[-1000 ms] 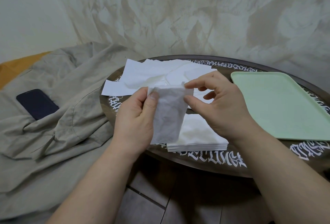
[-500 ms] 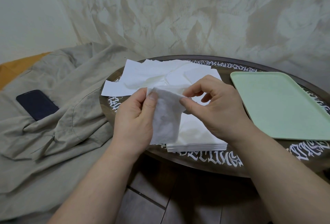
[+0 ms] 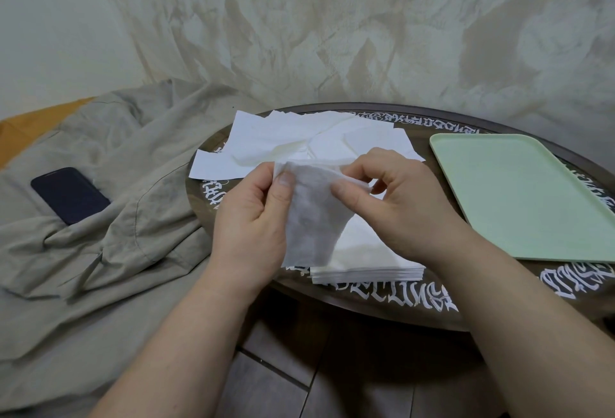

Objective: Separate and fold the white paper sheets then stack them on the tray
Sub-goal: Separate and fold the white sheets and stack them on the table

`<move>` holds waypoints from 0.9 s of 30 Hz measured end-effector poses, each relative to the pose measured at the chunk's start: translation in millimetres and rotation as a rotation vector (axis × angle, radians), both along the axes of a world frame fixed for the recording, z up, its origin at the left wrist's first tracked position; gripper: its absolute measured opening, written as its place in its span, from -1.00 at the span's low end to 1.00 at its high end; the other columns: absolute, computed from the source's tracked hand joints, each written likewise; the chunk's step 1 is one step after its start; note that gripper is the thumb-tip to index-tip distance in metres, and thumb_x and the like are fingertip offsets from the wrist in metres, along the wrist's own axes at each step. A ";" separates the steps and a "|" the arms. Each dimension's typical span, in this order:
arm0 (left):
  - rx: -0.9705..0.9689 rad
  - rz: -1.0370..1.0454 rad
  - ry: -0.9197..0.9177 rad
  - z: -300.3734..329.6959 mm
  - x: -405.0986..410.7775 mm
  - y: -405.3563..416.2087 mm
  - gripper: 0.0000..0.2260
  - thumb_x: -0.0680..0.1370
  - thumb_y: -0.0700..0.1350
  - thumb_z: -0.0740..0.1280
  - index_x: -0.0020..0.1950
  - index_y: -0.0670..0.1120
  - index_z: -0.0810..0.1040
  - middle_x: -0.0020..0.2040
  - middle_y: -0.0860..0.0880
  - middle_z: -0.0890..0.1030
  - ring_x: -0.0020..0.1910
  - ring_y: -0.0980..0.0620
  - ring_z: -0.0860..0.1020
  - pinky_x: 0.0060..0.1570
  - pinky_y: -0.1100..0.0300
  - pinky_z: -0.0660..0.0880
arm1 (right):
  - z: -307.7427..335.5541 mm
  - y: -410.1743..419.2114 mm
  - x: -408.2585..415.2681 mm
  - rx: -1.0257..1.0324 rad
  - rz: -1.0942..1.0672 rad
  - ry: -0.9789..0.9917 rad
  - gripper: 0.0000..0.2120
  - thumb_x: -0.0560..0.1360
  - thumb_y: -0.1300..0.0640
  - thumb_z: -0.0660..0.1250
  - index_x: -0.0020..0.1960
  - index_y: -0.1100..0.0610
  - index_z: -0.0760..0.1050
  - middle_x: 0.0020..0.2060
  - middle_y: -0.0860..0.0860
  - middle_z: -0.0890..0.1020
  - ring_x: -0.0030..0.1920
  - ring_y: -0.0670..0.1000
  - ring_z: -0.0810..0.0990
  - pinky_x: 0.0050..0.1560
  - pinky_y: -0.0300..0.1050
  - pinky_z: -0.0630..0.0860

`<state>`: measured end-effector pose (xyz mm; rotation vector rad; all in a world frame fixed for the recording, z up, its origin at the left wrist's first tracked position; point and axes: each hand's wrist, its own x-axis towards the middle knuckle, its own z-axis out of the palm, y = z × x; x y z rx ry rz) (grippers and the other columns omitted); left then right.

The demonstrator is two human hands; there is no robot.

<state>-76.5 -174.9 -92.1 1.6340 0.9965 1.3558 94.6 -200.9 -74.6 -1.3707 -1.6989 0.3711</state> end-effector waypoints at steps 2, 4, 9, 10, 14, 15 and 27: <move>0.003 -0.007 0.006 0.4 0.5 -0.6 -0.78 0.57 -0.02 0.20 -0.13 -0.07 0.58 -0.27 0.13 0.59 -0.22 0.12 0.51 -0.17 0.13 0.46 | -1.2 0.4 1.1 -0.018 0.002 -0.006 -0.79 0.44 -0.09 0.30 -0.25 0.02 0.55 -0.24 -0.13 0.58 -0.11 -0.10 0.50 -0.10 -0.20 0.39; 0.012 -0.011 0.011 0.3 0.9 -1.0 -0.77 0.57 -0.02 0.20 -0.13 -0.10 0.58 -0.27 0.11 0.58 -0.23 0.12 0.50 -0.19 0.14 0.45 | -0.8 -0.1 1.0 -0.020 0.008 0.029 -0.82 0.47 -0.04 0.36 -0.23 0.03 0.56 -0.25 -0.11 0.59 -0.16 -0.12 0.51 -0.13 -0.21 0.39; 0.016 0.000 0.012 -0.1 1.7 -0.5 -0.75 0.57 -0.03 0.19 -0.15 -0.14 0.55 -0.32 0.16 0.52 -0.29 0.15 0.45 -0.25 0.24 0.41 | 1.6 -2.1 -1.3 0.071 -0.012 0.202 -0.84 0.41 0.16 0.43 -0.22 0.02 0.46 -0.32 -0.12 0.58 -0.28 -0.05 0.56 -0.18 0.06 0.57; 0.016 0.004 0.017 -0.2 1.6 -0.4 -0.75 0.57 -0.02 0.19 -0.14 -0.15 0.56 -0.31 0.13 0.53 -0.28 0.14 0.45 -0.24 0.21 0.41 | 1.9 -2.1 -1.8 0.087 -0.010 0.213 -0.85 0.41 0.19 0.42 -0.22 0.03 0.45 -0.33 -0.11 0.58 -0.29 -0.03 0.56 -0.19 0.06 0.58; 0.006 0.014 0.025 -0.2 1.1 -0.5 -0.74 0.57 -0.01 0.19 -0.13 -0.13 0.57 -0.29 0.10 0.54 -0.26 0.12 0.46 -0.23 0.16 0.42 | 1.6 -2.8 -2.8 0.117 0.005 0.183 -0.77 0.43 0.30 0.43 -0.21 0.01 0.47 -0.32 -0.10 0.59 -0.29 -0.09 0.55 -0.20 -0.25 0.50; 0.003 0.012 0.022 -0.1 1.2 -0.8 -0.73 0.57 -0.01 0.19 -0.12 -0.16 0.57 -0.28 0.06 0.54 -0.25 0.10 0.46 -0.22 0.11 0.43 | 1.6 -3.0 -3.1 0.111 0.010 0.180 -0.76 0.43 0.31 0.43 -0.19 -0.01 0.50 -0.32 -0.11 0.59 -0.30 -0.11 0.54 -0.20 -0.29 0.49; -0.009 0.028 0.026 1.9 1.7 -2.5 -0.71 0.57 0.00 0.20 -0.07 -0.20 0.57 -0.15 -0.25 0.59 -0.19 -0.06 0.51 -0.09 -0.21 0.49 | 0.8 -2.5 -1.7 -0.020 0.062 0.140 -0.87 0.43 0.11 0.42 -0.19 -0.13 0.61 -0.25 -0.09 0.61 -0.21 -0.10 0.56 -0.14 -0.12 0.50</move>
